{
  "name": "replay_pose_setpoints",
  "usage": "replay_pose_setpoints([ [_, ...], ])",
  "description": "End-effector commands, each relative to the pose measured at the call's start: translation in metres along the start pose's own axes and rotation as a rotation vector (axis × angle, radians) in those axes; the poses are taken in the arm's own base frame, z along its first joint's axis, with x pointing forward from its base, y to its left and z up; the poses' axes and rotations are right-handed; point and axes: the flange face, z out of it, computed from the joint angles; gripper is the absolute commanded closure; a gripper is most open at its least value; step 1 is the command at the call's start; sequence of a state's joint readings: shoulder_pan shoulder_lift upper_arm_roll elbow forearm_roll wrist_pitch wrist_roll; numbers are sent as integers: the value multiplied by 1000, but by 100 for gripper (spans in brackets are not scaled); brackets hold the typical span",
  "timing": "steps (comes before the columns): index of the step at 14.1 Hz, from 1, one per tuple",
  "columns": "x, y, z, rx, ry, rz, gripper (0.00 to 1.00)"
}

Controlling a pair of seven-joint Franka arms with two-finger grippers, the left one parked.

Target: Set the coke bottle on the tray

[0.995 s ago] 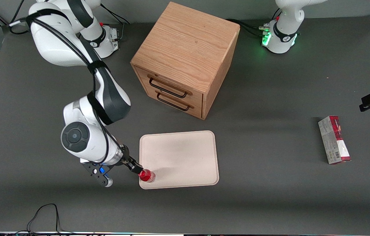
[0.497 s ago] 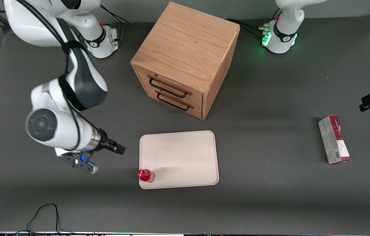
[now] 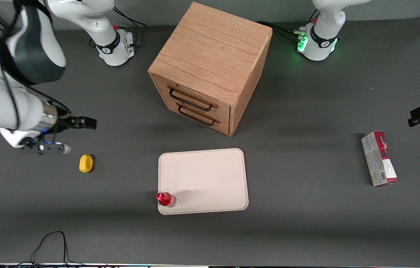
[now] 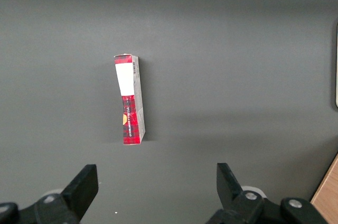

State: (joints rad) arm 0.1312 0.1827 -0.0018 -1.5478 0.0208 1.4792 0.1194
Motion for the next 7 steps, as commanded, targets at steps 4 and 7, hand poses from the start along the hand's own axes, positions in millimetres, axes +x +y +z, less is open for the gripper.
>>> replay_pose_setpoints([
  [4, -56, 45, -44, 29, 13, -93, 0],
  [7, -61, 56, -63, 33, 39, -81, 0],
])
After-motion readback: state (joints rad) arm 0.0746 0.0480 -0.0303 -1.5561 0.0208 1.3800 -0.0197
